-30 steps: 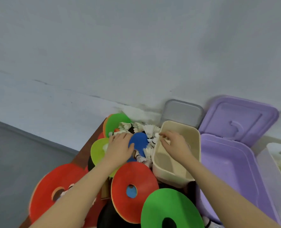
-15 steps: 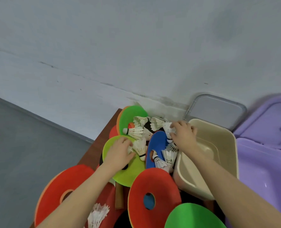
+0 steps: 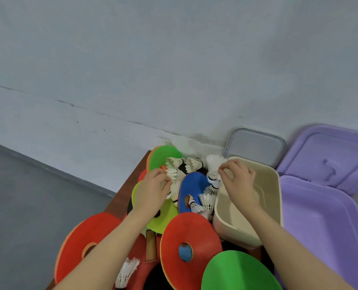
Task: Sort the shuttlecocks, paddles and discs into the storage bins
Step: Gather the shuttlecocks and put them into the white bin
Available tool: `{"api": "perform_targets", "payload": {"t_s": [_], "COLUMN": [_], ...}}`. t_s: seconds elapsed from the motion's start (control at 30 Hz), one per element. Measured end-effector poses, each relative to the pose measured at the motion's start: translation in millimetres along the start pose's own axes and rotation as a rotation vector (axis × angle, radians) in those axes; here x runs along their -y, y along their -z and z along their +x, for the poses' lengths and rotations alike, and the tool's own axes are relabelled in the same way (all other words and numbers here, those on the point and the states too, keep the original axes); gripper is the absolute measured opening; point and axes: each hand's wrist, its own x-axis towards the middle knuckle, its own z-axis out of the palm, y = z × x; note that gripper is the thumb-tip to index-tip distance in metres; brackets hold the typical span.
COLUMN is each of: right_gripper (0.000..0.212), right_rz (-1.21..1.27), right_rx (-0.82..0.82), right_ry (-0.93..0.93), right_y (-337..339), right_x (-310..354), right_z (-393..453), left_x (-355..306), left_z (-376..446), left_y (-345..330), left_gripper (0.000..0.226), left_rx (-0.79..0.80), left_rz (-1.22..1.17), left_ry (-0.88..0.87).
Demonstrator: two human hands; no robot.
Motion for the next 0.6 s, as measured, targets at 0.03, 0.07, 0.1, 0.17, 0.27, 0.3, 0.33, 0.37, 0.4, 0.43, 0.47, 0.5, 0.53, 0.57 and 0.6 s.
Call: {"api": "perform_targets", "payload": {"t_s": [0.03,0.07,0.1,0.17,0.27,0.3,0.33,0.37,0.4,0.43,0.47,0.5,0.53,0.57,0.6], "right_gripper": [0.012,0.013,0.014,0.015,0.007,0.005,0.006,0.010,0.012,0.010,0.006,0.004,0.004,0.005,0.005], "right_rz": [0.003,0.007,0.008,0.002,0.019,0.024,0.024,0.020,0.014,0.005,-0.008,-0.024,-0.042,-0.062,-0.080], "right_rx": [-0.019,-0.039,-0.061,-0.113,-0.162,-0.174,-0.191,-0.209,-0.228,-0.246,-0.263,-0.277,-0.285,-0.292,-0.300], "right_ry": [0.011,0.016,0.019,0.036,0.050,0.040,0.031,0.025,0.018,0.012,0.012,0.010,0.003,-0.006,-0.017], "right_y": [9,19,30,51,85,97,110,124,137,151,165,179,194,208,222], "right_x": [1,1,0,-7,-20,-26,-33,-41,-49,-57,-65,-75,-85,-96,-106], "right_z": [-6,-12,-18,-30,-47,-52,-59,-65,-71,-78,-85,-91,-97,-103,-108], "left_x": [-10,-21,-33,-59,-96,-110,-124,-139,-153,-167,-182,-196,-212,-228,-246], "left_z": [0,-1,-2,-5,-10,-12,-14,-16,-19,-22,-25,-29,-32,-36,-40], "left_y": [5,9,12,15,10,4,-2,-9,-18,-27,-36,-45,-53,-60,-68], "left_gripper": [0.012,0.011,0.009,0.008,0.006,0.004,0.004,0.005,0.007,0.010,0.014,0.018,0.018,0.015,0.010], "left_rx": [-0.021,-0.041,-0.057,-0.080,-0.092,-0.094,-0.098,-0.099,-0.090,-0.082,-0.078,-0.077,-0.071,-0.062,-0.059], "left_rz": [-0.019,-0.042,-0.065,-0.103,-0.188,-0.207,-0.215,-0.226,-0.241,-0.262,-0.279,-0.291,-0.292,-0.284,-0.272], "left_ry": [-0.032,-0.066,-0.102,-0.168,-0.251,-0.277,-0.305,-0.337,-0.368,-0.398,-0.424,-0.452,-0.482,-0.517,-0.558]}}
